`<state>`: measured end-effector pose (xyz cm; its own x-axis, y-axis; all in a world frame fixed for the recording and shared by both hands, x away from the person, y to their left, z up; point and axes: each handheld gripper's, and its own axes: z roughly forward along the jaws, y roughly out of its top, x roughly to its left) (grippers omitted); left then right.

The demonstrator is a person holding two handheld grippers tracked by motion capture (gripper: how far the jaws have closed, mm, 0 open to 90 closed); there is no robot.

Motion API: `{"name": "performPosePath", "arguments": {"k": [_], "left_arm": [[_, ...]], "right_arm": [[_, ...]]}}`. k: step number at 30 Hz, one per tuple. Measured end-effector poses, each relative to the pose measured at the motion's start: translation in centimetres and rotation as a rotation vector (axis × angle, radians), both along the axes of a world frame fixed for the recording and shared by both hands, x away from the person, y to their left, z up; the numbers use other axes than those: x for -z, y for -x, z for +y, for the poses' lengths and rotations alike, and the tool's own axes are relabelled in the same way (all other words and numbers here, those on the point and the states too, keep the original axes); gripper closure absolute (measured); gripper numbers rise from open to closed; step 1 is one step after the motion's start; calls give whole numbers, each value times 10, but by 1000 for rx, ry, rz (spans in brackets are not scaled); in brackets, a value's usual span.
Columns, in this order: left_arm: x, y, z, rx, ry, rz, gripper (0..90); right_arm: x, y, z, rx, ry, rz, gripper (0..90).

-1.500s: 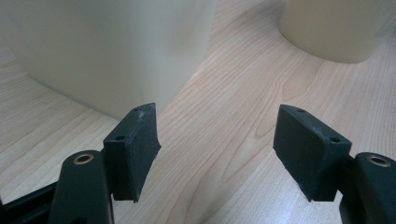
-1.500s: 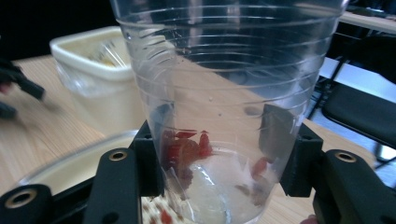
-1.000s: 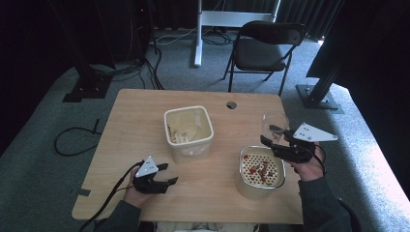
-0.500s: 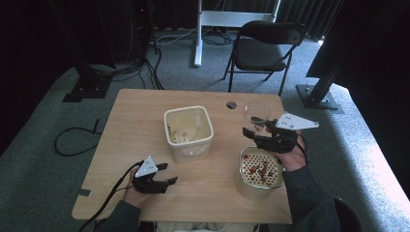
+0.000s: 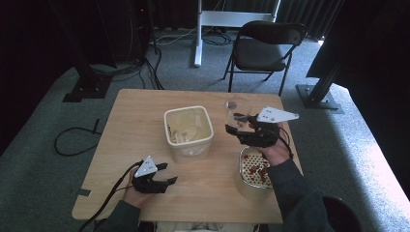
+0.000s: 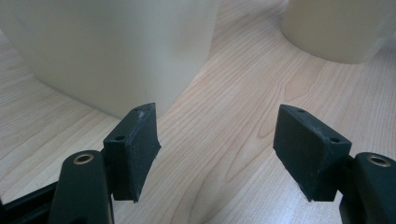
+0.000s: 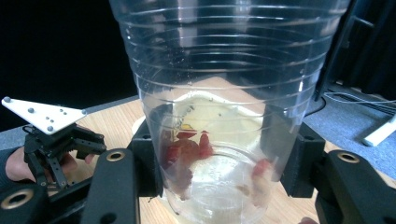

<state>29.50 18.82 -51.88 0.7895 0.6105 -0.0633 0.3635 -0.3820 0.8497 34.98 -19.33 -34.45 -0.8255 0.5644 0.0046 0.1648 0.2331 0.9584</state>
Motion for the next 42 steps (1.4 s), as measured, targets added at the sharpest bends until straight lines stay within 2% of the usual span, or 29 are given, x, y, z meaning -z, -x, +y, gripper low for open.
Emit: {"name": "performPosePath", "arguments": {"k": [23, 29, 33, 42], "left_arm": [[0, 0, 1, -2, 3, 1, 314], [0, 0, 1, -3, 1, 0, 314], [0, 0, 2, -6, -1, 0, 314], [0, 0, 1, -8, -1, 1, 314]], "right_arm": [[-11, -18, 59, -81, 19, 24, 435], [-13, -27, 70, -76, 13, 45, 435], [-15, -37, 78, -66, -13, 68, 435], [-9, -50, 95, -62, -12, 101, 432]]}}
